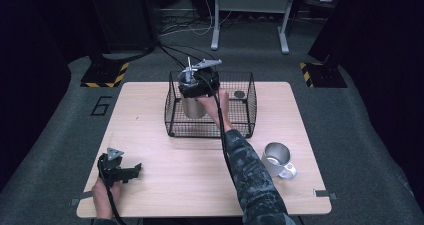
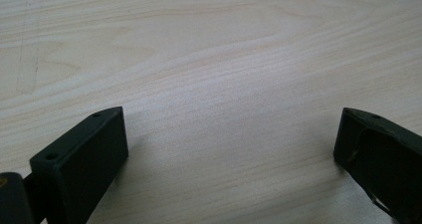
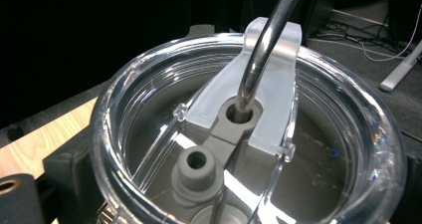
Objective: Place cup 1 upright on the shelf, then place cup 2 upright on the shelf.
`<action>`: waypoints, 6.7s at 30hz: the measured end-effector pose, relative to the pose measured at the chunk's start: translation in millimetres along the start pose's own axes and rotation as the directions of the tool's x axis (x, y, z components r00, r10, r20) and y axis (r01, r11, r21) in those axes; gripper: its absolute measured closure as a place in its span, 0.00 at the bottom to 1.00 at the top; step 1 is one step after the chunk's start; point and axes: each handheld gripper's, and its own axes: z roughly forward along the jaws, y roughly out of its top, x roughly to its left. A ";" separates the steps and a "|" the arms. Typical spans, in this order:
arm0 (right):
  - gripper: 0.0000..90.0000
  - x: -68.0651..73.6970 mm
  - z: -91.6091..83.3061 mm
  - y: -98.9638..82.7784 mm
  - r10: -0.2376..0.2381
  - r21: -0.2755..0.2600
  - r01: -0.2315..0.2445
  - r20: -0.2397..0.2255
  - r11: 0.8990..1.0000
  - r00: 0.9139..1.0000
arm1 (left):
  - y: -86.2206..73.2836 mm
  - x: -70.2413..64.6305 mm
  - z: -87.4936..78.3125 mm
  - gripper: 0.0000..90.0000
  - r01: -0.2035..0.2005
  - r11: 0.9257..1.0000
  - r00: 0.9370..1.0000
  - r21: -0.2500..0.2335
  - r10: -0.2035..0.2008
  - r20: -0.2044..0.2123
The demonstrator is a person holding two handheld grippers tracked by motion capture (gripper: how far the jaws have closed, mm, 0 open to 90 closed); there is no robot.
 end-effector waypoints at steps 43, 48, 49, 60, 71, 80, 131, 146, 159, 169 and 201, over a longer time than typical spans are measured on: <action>0.04 18.8 38.2 -37.0 0.059 0.096 -0.056 -0.032 0.994 0.998 | 0.1 -0.1 -0.1 0.01 0.000 1.000 1.000 0.001 0.000 0.000; 0.04 18.3 39.4 -39.3 0.054 0.106 -0.051 -0.029 0.993 0.998 | 0.0 -0.2 -0.1 0.01 -0.002 1.000 1.000 0.000 0.002 0.000; 0.04 18.2 39.5 -39.3 0.051 0.106 -0.048 -0.029 0.993 0.998 | 0.0 -0.2 0.0 0.01 -0.001 1.000 1.000 0.000 0.001 0.000; 0.04 19.5 42.8 -41.2 0.063 0.116 -0.060 -0.017 0.991 0.998 | 0.0 -0.2 -0.1 0.01 -0.001 1.000 1.000 0.000 0.001 0.000; 0.04 16.9 46.3 -43.1 0.057 0.122 -0.057 -0.002 0.991 0.998 | 0.2 0.4 -0.3 0.01 -0.011 1.000 1.000 0.003 0.011 -0.001; 0.04 17.8 44.4 -45.8 0.037 0.115 -0.037 -0.002 0.993 0.999 | 0.1 0.3 -0.4 0.01 -0.010 1.000 1.000 0.003 0.010 -0.001; 0.00 12.2 -18.5 -34.1 0.007 0.119 0.002 -0.075 0.993 0.997 | 0.4 0.1 -0.7 0.01 -0.006 1.000 1.000 0.007 0.006 0.001; 0.00 12.6 -77.8 -50.4 -0.054 0.150 0.067 -0.089 0.986 0.995 | 0.4 0.0 -0.6 0.01 -0.005 1.000 1.000 0.006 0.005 0.001; 0.00 4.7 -126.2 -81.0 -0.082 0.171 0.093 -0.067 0.981 0.994 | 0.4 0.2 -0.6 0.01 -0.006 1.000 1.000 0.007 0.006 0.001; 0.00 1.4 -160.7 -110.9 -0.059 0.191 0.067 -0.045 0.979 0.997 | 0.4 0.1 -0.6 0.01 -0.006 1.000 1.000 0.007 0.006 0.001; 0.00 -33.4 -245.2 -198.6 0.059 0.246 -0.090 0.130 0.965 0.990 | 0.2 -0.1 -0.4 0.01 -0.004 1.000 1.000 0.003 0.004 0.000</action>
